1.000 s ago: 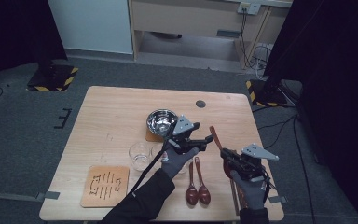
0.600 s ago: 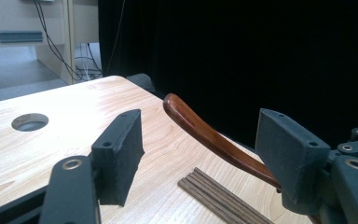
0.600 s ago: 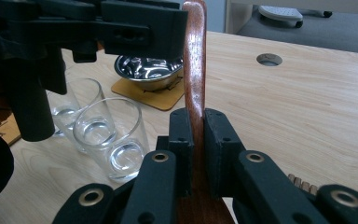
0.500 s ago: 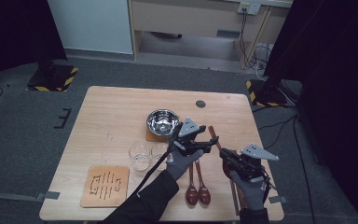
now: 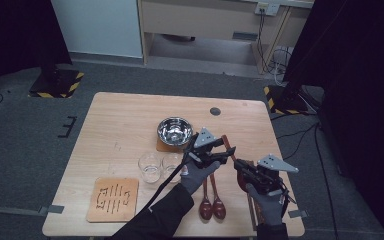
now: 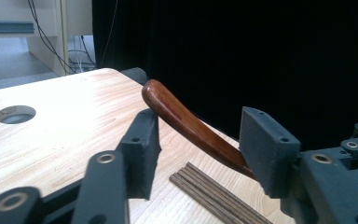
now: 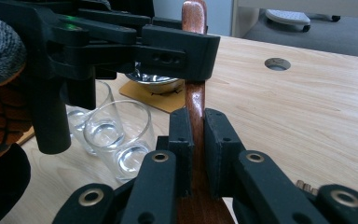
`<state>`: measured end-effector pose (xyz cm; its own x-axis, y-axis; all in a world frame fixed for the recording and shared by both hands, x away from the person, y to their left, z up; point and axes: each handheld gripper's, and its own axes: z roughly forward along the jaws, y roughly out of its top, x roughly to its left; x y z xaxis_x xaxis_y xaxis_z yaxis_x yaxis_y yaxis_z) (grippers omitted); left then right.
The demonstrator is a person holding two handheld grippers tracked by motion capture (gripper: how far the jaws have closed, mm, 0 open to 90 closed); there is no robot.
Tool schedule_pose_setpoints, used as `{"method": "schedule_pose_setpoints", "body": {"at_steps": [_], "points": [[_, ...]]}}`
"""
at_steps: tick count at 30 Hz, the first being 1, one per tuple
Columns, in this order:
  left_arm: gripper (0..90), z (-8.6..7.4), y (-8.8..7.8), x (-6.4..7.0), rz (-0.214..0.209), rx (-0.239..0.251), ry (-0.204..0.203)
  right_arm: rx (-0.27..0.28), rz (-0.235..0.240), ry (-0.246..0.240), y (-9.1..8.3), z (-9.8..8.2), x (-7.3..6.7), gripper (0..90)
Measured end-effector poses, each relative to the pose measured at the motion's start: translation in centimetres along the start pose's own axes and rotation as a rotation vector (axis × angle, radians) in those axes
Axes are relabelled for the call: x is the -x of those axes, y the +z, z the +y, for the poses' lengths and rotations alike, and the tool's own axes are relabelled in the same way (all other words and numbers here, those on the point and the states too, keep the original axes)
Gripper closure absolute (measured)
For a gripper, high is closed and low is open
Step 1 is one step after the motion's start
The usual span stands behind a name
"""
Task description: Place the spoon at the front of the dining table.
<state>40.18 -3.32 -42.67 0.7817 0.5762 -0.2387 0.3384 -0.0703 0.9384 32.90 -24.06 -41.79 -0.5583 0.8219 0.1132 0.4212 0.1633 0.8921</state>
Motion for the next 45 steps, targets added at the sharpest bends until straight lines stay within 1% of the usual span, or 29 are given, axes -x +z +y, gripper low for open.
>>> {"method": "schedule_pose_setpoints", "body": {"at_steps": [5, 10, 13, 17, 22, 27, 31, 33, 35, 37, 38, 39, 40, 42, 45], "points": [[53.9, 0.05, -0.11, -0.04, 0.003, 0.0, -0.005, -0.002, 0.005, 0.002, 0.12, -0.03, -0.1, 81.9], [56.7, 0.04, -0.18, -0.21, -0.011, 0.007, -0.027, 0.002, 0.014, 0.006, 0.1, -0.02, -0.06, 81.9], [57.9, 0.03, -0.17, -0.22, -0.012, 0.008, -0.028, 0.0, 0.013, 0.005, 0.15, -0.04, -0.02, 81.8], [59.7, 0.0, -0.21, -0.29, -0.02, 0.011, -0.039, -0.003, 0.013, 0.004, 0.19, -0.07, 0.01, 81.8], [62.0, 0.01, -0.32, -0.39, -0.032, 0.017, -0.049, -0.003, 0.013, 0.004, 0.25, -0.07, -0.06, 81.8], [66.1, 0.04, -0.36, -0.55, -0.055, 0.025, -0.071, -0.008, 0.014, 0.005, 0.33, -0.1, -0.06, 81.8], [68.4, 0.08, -0.4, -0.53, -0.066, 0.029, -0.075, -0.011, 0.014, 0.002, 0.38, -0.12, -0.05, 81.8], [70.0, 0.11, -0.43, -0.55, -0.078, 0.032, -0.083, -0.013, 0.014, 0.001, 0.42, -0.13, -0.09, 81.8], [73.8, 0.16, -0.49, -0.6, -0.103, 0.035, -0.103, -0.018, 0.015, -0.001, 0.52, -0.16, -0.13, 81.8], [79.3, 0.22, -0.49, -0.74, -0.16, 0.042, -0.15, -0.025, 0.013, -0.005, 0.66, -0.22, -0.18, 81.9], [83.7, 0.28, -0.54, -0.63, -0.142, 0.038, -0.13, -0.028, 0.014, -0.009, 0.78, -0.27, -0.2, 84.7], [83.8, 0.31, -0.55, -0.6, -0.14, 0.031, -0.11, -0.031, 0.012, -0.013, 0.9, -0.31, -0.21, 83.6], [84.0, 0.27, -0.54, -0.63, -0.152, 0.029, -0.113, -0.031, 0.011, -0.014, 0.94, -0.35, -0.2, 82.6], [84.0, 0.26, -0.6, -0.58, -0.143, 0.026, -0.093, -0.032, 0.01, -0.012, 0.93, -0.35, -0.09, 80.5], [84.0, 0.27, -0.62, -0.55, -0.138, 0.027, -0.083, -0.023, 0.006, -0.005, 0.73, -0.32, 0.06, 78.6]]}}
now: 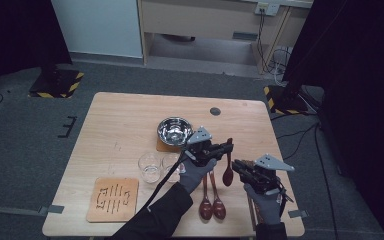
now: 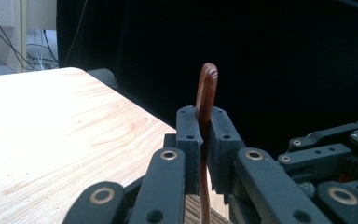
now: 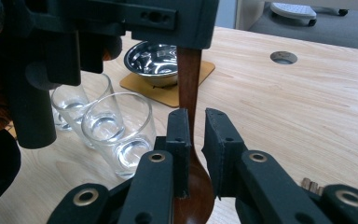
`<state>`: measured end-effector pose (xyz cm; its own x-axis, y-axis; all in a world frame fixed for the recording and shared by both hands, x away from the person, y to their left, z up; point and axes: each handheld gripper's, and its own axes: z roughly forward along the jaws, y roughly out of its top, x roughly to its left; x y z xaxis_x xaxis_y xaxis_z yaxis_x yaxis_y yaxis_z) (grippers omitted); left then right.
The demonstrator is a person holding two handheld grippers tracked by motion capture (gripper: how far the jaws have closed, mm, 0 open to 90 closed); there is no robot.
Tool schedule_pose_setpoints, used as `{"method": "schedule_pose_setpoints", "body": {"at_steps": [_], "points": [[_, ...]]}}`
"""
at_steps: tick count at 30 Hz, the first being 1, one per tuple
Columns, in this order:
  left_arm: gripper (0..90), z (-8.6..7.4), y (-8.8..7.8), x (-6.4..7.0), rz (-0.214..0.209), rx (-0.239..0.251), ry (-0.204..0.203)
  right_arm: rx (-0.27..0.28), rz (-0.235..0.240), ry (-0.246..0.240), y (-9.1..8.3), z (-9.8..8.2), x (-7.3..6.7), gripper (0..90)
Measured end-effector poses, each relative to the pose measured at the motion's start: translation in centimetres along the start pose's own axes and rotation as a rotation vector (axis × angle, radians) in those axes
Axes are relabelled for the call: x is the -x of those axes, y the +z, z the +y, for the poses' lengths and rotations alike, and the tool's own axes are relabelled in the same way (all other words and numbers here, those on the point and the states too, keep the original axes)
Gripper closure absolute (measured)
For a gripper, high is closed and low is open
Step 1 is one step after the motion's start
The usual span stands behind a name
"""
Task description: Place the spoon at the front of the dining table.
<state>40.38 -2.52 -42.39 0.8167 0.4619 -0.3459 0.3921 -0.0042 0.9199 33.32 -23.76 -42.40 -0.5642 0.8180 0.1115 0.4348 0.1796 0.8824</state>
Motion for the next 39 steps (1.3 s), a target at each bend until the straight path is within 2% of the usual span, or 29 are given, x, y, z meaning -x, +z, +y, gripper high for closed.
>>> {"method": "schedule_pose_setpoints", "body": {"at_steps": [6, 17, 25, 32, 39], "points": [[83.9, 0.2, -0.2, 0.1, 0.009, 0.012, 0.024, 0.019, -0.018, 0.015, -0.2, -0.1, 0.6, 70.3], [83.8, 1.3, -0.7, 0.2, 0.011, 0.04, 0.054, 0.05, -0.105, 0.028, 0.0, -1.0, 2.4, 52.4], [83.8, 2.2, -1.1, 0.3, 0.016, 0.048, 0.073, 0.028, -0.144, 0.043, 0.4, -1.7, 3.6, 41.8], [83.8, 2.8, -1.8, 0.1, 0.03, 0.055, 0.087, 0.02, -0.204, 0.049, 0.6, -2.5, 5.0, 29.5], [83.8, 3.3, -2.3, -0.1, 0.036, 0.075, 0.09, -0.013, -0.264, 0.07, 1.0, -3.6, 6.4, 24.9]]}}
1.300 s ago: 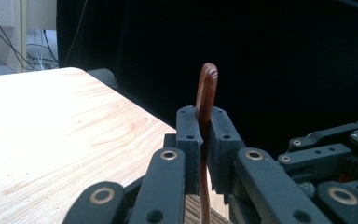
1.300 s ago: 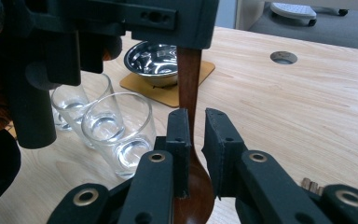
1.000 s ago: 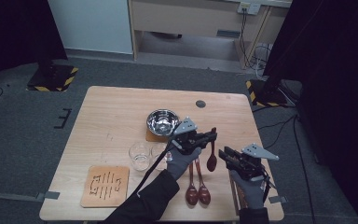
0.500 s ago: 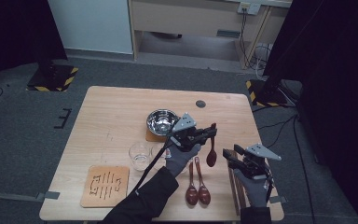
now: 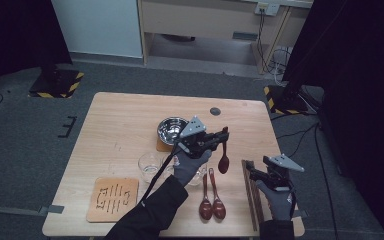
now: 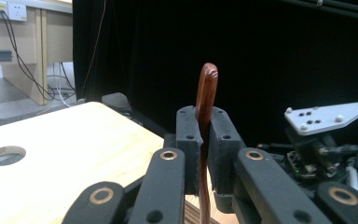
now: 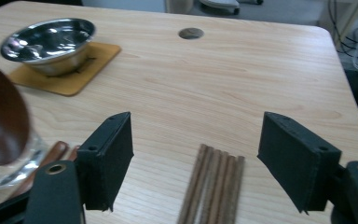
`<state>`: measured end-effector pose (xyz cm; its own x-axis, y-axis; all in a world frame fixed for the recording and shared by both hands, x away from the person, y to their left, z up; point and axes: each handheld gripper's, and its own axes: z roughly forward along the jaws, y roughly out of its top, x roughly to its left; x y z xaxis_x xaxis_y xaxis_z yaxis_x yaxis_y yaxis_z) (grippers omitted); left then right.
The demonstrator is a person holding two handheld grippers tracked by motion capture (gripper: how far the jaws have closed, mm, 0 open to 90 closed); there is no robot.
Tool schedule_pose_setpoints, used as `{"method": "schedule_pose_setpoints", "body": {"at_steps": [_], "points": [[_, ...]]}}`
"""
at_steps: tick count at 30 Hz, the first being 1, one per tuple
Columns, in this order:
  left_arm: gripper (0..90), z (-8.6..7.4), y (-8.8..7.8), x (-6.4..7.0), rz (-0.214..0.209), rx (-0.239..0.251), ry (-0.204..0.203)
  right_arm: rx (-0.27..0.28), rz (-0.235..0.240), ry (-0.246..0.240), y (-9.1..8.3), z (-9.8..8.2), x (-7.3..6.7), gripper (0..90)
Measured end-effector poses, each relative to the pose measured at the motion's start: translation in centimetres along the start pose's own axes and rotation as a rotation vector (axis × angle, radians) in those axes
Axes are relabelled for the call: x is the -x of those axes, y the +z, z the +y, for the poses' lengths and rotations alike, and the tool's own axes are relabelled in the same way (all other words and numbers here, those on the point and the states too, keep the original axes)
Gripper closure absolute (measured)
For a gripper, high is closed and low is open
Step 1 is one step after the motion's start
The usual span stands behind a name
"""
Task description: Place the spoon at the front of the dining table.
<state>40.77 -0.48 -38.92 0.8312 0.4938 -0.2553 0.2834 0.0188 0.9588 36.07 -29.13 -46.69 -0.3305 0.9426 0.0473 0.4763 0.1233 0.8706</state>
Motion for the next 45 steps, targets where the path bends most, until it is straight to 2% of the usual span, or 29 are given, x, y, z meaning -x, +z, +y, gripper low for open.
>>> {"method": "schedule_pose_setpoints", "body": {"at_steps": [17, 23, 29, 45], "points": [[83.8, 1.8, -1.4, -0.6, 0.024, 0.037, 0.021, -0.049, -0.117, 0.052, 0.8, -2.2, 3.3, 18.9], [83.8, 2.4, -1.9, -0.9, 0.033, 0.05, 0.025, -0.092, -0.148, 0.043, 1.5, -3.1, 4.1, 17.3], [83.8, 2.7, -2.4, -1.5, 0.052, 0.055, 0.024, -0.14, -0.165, 0.041, 2.1, -4.0, 4.6, 16.8], [83.8, 3.9, -3.7, -3.0, 0.094, 0.085, 0.025, -0.197, -0.195, 0.038, 2.8, -5.3, 5.6, 15.2]]}}
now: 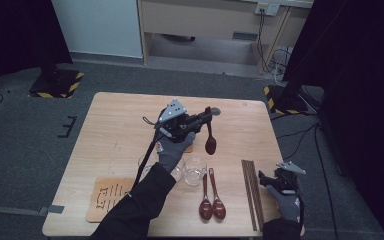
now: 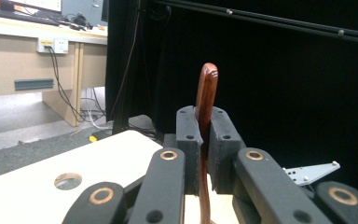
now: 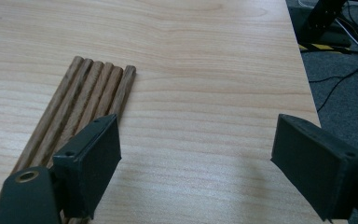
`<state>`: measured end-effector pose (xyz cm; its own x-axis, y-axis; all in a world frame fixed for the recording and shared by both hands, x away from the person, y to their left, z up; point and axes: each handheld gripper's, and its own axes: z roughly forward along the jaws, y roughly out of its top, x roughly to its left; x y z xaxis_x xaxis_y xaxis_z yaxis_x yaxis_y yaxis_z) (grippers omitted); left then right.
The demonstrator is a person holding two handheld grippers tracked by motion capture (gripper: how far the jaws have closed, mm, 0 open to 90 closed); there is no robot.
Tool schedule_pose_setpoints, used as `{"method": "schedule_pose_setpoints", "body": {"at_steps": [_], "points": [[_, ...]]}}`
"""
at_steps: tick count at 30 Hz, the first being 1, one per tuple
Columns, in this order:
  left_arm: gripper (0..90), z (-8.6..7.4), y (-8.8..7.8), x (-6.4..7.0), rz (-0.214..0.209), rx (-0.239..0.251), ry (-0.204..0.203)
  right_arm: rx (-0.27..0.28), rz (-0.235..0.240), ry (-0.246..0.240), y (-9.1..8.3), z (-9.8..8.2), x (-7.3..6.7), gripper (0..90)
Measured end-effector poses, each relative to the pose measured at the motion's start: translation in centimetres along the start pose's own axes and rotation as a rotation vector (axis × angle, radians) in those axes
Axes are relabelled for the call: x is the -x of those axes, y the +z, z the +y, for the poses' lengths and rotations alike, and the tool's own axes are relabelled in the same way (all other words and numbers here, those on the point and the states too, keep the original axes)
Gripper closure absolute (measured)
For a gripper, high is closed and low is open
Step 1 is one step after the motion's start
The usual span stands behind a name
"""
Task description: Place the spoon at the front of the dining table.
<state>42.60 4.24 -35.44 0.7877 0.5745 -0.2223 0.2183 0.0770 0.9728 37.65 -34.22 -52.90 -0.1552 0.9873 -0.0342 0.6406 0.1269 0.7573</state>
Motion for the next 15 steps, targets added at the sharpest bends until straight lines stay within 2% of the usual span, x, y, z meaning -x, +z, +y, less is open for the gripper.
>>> {"method": "schedule_pose_setpoints", "body": {"at_steps": [15], "points": [[83.8, 0.7, -1.5, -2.7, 0.07, 0.017, -0.001, -0.027, -0.004, -0.003, 0.3, -0.1, 0.1, 13.8]]}}
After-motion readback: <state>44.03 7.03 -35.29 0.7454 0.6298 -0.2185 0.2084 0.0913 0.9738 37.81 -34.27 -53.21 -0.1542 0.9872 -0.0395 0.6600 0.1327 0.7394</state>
